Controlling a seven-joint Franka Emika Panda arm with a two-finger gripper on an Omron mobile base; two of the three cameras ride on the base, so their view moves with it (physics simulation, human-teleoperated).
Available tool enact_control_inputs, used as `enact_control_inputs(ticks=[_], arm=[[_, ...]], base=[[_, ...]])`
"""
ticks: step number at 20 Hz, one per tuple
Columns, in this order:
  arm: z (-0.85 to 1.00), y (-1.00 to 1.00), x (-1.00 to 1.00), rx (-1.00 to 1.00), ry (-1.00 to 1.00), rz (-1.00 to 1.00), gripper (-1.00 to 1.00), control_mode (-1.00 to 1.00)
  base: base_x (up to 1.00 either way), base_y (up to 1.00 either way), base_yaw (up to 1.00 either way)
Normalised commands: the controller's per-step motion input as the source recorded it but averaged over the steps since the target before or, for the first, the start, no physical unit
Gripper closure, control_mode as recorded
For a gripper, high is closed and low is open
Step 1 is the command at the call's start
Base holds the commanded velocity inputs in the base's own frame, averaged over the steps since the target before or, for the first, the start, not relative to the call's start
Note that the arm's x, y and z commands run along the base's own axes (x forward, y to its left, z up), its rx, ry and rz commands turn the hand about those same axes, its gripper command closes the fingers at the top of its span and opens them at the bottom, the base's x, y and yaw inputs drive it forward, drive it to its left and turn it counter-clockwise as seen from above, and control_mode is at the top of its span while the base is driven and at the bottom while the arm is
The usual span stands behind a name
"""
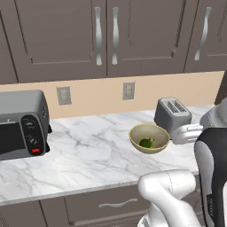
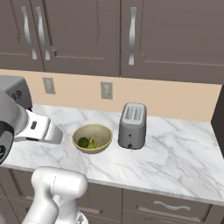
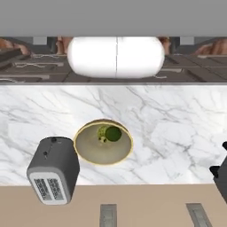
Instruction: Take the broccoli, lime, and pear from the freezer and place them in the bowl on the counter.
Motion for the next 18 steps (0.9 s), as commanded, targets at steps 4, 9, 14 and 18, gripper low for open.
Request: enact_control_inputs(ticks=[4,9,14,18], arm=[[0.05,0.0,-0.03,0.0,0.0,0.0,-1.0,1.0],[0.0,0.0,0.0,0.0,0.0,0.0,-1.0,1.0],[0.0,0.0,0.0,0.0,0.0,0.0,-1.0,1.0],[0.0,0.0,0.0,0.0,0.0,0.0,-1.0,1.0]], base=[[-0.44,0.27,0.09],[-0.8,0.98,0.57],[-0.06,0.53,0.9],[0.02,0.0,1.0]])
